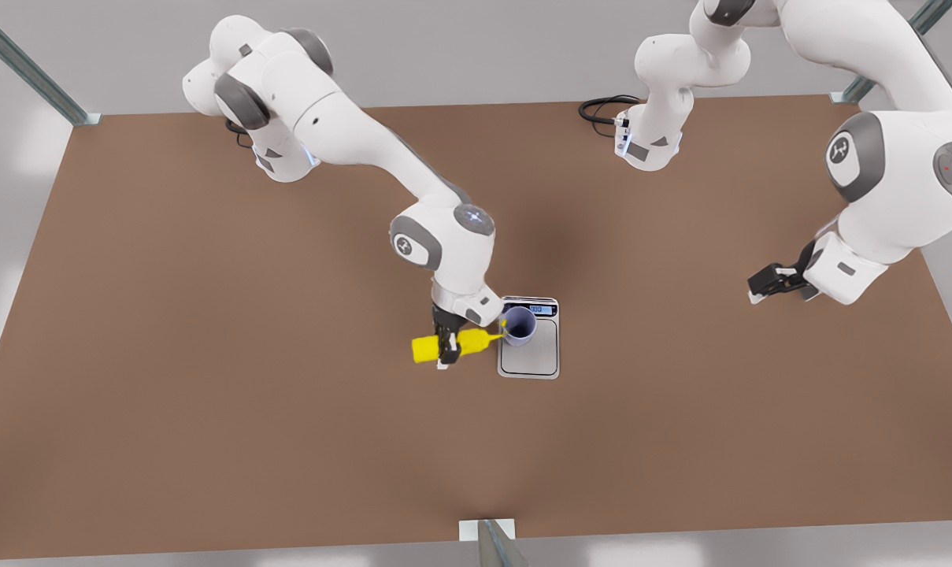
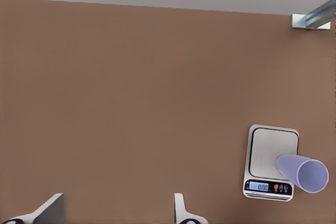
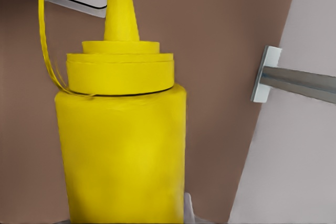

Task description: Move cup to the weight, pick up sauce bottle, pour sauce

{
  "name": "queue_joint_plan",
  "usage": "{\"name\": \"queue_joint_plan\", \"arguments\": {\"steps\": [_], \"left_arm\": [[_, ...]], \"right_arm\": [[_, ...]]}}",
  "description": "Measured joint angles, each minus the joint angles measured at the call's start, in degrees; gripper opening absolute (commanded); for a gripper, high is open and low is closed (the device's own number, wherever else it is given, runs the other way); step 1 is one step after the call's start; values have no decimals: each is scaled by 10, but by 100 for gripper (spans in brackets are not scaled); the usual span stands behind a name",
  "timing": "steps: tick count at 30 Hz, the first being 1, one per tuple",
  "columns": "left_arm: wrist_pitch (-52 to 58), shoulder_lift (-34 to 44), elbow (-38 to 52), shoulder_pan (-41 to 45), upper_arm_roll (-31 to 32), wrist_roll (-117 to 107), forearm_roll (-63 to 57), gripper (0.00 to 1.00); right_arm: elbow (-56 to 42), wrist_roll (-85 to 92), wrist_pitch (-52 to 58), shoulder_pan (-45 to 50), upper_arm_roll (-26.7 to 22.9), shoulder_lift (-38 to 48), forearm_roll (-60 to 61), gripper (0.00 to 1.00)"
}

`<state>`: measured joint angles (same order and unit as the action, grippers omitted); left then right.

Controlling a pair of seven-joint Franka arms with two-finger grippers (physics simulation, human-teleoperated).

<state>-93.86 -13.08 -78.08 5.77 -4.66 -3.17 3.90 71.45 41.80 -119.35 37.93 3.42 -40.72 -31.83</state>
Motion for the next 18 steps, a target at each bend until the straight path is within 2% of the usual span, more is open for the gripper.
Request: {"name": "queue_joint_plan", "arguments": {"steps": [5, 8, 12, 18], "left_arm": [[0, -1, 14, 16, 13, -1, -21, 100], [3, -2, 13, 18, 15, -2, -29, 100], [3, -11, 13, 17, 16, -1, -33, 100], [3, -14, 14, 16, 11, 2, -33, 100]], "right_arm": [[1, 203, -9, -67, -5, 5, 226, 57], [13, 340, -38, -80, -55, 2, 378, 57], [52, 549, -38, -106, -86, 2, 627, 57], [125, 827, -29, -163, -90, -4, 913, 57]]}}
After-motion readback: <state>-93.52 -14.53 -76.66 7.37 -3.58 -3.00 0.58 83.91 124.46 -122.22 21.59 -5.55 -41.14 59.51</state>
